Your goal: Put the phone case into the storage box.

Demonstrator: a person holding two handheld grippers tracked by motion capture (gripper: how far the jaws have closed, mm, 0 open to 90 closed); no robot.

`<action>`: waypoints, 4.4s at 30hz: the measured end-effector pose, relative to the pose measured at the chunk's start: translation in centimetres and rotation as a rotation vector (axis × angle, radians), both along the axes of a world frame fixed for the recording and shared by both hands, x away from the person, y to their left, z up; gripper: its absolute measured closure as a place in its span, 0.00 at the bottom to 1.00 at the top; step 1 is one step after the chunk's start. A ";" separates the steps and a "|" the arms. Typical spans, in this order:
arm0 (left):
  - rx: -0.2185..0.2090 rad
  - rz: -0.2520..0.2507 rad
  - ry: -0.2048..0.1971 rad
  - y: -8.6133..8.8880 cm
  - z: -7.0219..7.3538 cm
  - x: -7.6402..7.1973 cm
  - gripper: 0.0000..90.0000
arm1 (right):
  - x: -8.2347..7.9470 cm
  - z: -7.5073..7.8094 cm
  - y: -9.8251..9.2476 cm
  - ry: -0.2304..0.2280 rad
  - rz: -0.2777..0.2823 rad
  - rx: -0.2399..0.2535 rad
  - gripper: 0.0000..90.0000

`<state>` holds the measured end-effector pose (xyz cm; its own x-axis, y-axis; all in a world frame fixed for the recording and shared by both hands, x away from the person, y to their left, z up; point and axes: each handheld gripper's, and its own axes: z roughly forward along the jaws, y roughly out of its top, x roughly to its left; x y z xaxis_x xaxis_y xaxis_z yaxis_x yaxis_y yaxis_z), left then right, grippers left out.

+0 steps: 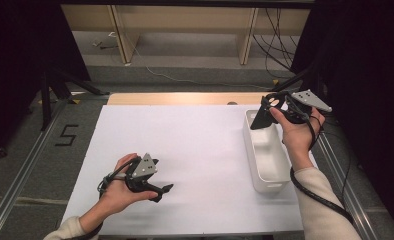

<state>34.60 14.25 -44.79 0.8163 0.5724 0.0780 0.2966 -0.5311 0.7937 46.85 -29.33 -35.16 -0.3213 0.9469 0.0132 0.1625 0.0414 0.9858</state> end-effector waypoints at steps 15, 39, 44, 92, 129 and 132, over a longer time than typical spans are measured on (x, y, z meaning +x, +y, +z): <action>-0.001 0.002 0.000 0.0 0.0 0.0 0.09 | 0.5 -0.1 0.1 0.000 -0.001 -0.004 0.17; -0.001 0.000 0.006 0.0 0.0 0.0 0.09 | 1.2 -0.2 0.2 0.003 -0.005 -0.008 0.17; -0.002 -0.001 0.004 -0.1 0.0 0.0 0.09 | 1.3 -0.2 0.2 0.003 -0.005 -0.008 0.17; -0.001 -0.001 0.008 -0.1 0.1 0.0 0.09 | 2.5 -0.7 0.6 0.019 -0.004 -0.026 0.17; 0.002 -0.005 0.006 -0.1 0.0 0.0 0.09 | 3.3 -1.3 0.5 0.033 -0.012 -0.041 0.17; 0.001 -0.006 0.006 -0.1 0.0 0.0 0.09 | 3.4 -1.4 0.6 0.037 -0.011 -0.042 0.17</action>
<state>34.62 14.12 -44.75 0.8201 0.5674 0.0740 0.2979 -0.5337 0.7915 50.23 -28.74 -36.53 -0.3112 0.9502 -0.0149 0.1996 0.0807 0.9765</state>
